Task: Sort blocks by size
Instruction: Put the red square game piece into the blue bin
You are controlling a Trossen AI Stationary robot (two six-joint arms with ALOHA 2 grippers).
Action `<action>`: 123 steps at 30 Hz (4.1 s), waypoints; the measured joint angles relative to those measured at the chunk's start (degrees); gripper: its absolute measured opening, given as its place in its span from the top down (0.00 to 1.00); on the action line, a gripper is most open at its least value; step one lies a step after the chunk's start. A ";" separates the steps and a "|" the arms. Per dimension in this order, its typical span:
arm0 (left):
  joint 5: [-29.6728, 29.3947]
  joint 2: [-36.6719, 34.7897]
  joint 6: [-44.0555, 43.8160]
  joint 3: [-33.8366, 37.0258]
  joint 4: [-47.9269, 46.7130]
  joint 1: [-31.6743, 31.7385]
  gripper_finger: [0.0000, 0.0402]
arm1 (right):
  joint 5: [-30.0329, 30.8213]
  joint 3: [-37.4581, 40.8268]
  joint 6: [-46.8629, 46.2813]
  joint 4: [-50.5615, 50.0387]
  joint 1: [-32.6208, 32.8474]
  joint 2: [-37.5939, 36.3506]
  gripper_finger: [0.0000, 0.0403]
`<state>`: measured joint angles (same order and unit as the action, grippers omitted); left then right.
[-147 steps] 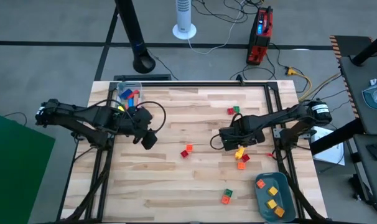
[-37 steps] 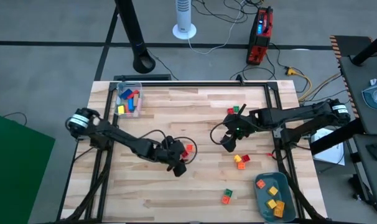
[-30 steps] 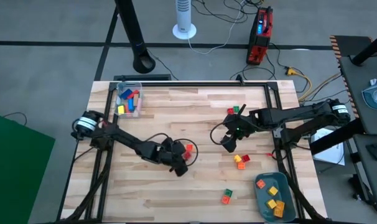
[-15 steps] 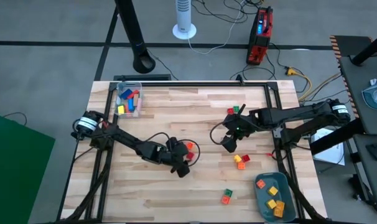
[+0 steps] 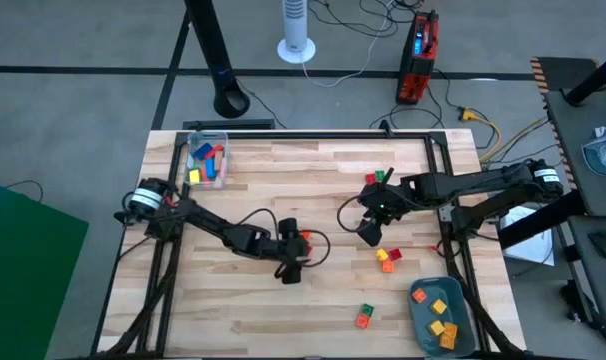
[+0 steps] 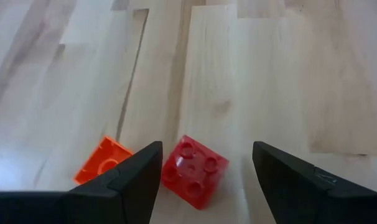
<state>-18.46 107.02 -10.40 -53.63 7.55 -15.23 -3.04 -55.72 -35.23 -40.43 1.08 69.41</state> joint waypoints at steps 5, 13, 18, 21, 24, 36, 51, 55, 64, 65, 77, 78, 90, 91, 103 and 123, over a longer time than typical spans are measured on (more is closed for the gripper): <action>4.92 0.90 -1.08 -0.02 -0.18 1.31 0.41 | -0.60 0.00 -0.01 -0.27 0.00 0.00 0.29; 8.83 0.74 -3.12 -0.17 -0.91 -0.59 0.43 | -1.54 0.02 -0.21 -1.56 0.00 0.00 0.30; 9.31 0.74 -4.71 -0.17 -1.14 -0.73 0.43 | -1.54 0.02 -0.16 -1.51 0.00 0.00 0.32; 5.84 0.85 -10.88 -0.04 -2.25 -0.75 0.43 | -1.54 0.02 -0.15 -1.50 0.00 0.00 0.31; 4.63 1.17 -17.27 -0.29 -3.21 -0.75 0.43 | -1.57 0.02 -0.16 -1.50 0.00 0.00 0.30; 1.85 1.37 -22.09 -9.16 -17.39 -3.46 0.43 | -1.94 0.02 0.49 -1.21 0.00 0.00 0.31; 2.02 1.05 -7.66 -10.31 -17.43 -4.90 0.43 | -1.94 0.02 2.16 -1.24 0.00 0.00 0.31; 6.30 1.05 -6.38 -9.65 -17.31 -4.58 0.43 | -2.46 0.02 2.23 -1.23 0.00 0.00 0.30; 7.06 1.03 -1.59 -8.58 -17.46 -3.22 0.43 | -3.41 0.02 2.25 -1.24 0.02 0.00 0.29; 7.06 1.03 -1.48 -8.58 -17.31 -3.01 0.43 | -3.40 0.02 2.23 -1.24 0.02 0.00 0.29; 7.04 1.03 -0.52 -8.58 -15.93 -2.40 0.43 | -3.42 0.02 1.88 -1.25 0.00 0.00 0.28; 7.04 0.93 -0.35 -8.58 -15.60 -2.36 0.43 | -3.42 0.02 1.88 -1.26 0.00 0.00 0.28; 8.23 1.35 6.98 -9.18 -15.89 1.98 0.46 | -3.58 0.02 1.89 -1.29 -1.26 0.00 0.28; 9.28 1.35 8.04 -9.04 -15.85 2.43 0.46 | -3.88 0.02 1.87 -1.29 -1.29 0.00 0.28; 12.51 -0.28 8.06 -9.74 -18.88 4.25 0.46 | -4.58 0.02 1.71 -2.08 -1.66 0.00 0.28; 17.87 -6.82 14.29 -5.82 -26.67 9.16 0.46 | -6.03 0.02 -2.67 -2.57 -2.89 0.00 0.28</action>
<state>-0.59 100.20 3.89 -59.45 -19.11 -6.07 -9.07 -55.70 -37.89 -43.00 -1.81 69.41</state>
